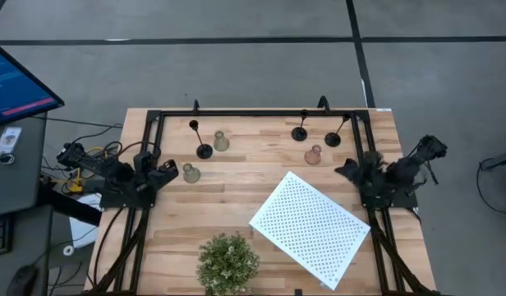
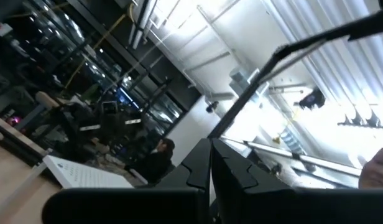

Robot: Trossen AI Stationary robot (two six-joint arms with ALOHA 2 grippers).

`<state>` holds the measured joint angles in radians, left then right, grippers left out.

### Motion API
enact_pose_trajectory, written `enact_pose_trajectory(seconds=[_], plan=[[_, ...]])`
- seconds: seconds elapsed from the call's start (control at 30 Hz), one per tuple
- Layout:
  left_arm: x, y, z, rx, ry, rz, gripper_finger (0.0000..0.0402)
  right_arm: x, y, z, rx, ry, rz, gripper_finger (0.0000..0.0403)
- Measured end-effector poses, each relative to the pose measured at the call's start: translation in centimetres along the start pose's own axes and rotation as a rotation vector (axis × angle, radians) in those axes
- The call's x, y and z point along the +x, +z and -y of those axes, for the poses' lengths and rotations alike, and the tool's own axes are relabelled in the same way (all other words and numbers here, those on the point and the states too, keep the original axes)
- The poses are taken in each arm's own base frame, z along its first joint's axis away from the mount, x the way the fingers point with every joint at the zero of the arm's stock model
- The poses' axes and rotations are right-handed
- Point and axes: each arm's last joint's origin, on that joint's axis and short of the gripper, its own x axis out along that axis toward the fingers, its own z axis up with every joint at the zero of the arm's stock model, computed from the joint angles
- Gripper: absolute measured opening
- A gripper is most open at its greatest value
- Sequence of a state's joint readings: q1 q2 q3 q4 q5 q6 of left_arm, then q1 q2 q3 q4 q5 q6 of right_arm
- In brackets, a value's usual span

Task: Pick & Place candle stick holders
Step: Put the pink glass candle holder on the shelf

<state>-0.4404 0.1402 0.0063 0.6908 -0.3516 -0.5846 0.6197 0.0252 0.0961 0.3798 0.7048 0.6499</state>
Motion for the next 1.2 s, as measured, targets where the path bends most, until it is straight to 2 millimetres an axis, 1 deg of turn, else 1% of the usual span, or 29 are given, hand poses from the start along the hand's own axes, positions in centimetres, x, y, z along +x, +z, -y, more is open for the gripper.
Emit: enact_pose_trajectory(seconds=[0.1, 0.2, 0.27, 0.4, 0.53, 0.63, 0.7, 0.77, 0.83, 0.87, 0.97, 1.03, 1.2], plan=[[0.0, 0.2, 0.0, -0.024, 0.015, 0.028, 0.0012, 0.0, 1.5, -1.3, 0.046, 0.073, 0.067, 0.0000], [0.0, 0.4, 0.0, -0.105, 0.035, 0.065, 0.0012, 0.0, 2.4, -2.2, 0.027, 0.181, 0.052, 0.0000], [0.0, 0.5, 0.1, -0.148, 0.036, 0.086, 0.0012, 0.0, 2.6, -2.5, 0.010, 0.224, 0.038, 0.0000], [0.0, 0.8, 0.1, -0.193, 0.042, 0.129, 0.0012, 0.0, 2.6, -2.6, 0.012, 0.232, 0.042, 0.0000], [-0.1, 1.4, 0.3, -0.226, 0.067, 0.221, 0.0012, -0.1, 2.9, -2.5, 0.052, 0.181, 0.094, 0.0000], [-0.2, 1.8, 0.2, -0.251, 0.102, 0.285, 0.0012, -0.1, 3.4, -2.8, 0.094, 0.195, 0.137, 0.0001], [-0.2, 1.8, 0.2, -0.256, 0.114, 0.297, 0.0012, -0.2, 3.8, -3.1, 0.103, 0.224, 0.136, 0.0009], [-0.2, 1.8, 0.2, -0.239, 0.116, 0.296, 0.0012, -0.2, 4.6, -3.8, 0.109, 0.251, 0.136, 0.0027], [-0.3, 1.9, 0.2, -0.210, 0.118, 0.296, 0.0012, -0.1, 5.5, -4.6, 0.089, 0.241, 0.146, 0.0051], [-0.3, 1.9, 0.3, -0.196, 0.117, 0.301, 0.0012, 0.0, 6.0, -5.0, 0.065, 0.224, 0.154, 0.0064], [-0.3, 2.2, 0.4, -0.177, 0.116, 0.333, 0.0012, 0.3, 8.4, -6.7, -0.034, 0.127, 0.213, 0.0107], [-0.4, 2.4, 0.5, -0.165, 0.110, 0.346, 0.0012, 0.6, 9.6, -7.7, -0.161, 0.017, 0.210, 0.0136], [-0.4, 2.4, 0.5, -0.159, 0.093, 0.338, 0.0012, 2.0, 12.0, -10.3, -0.559, -0.280, 0.129, 0.0211]])
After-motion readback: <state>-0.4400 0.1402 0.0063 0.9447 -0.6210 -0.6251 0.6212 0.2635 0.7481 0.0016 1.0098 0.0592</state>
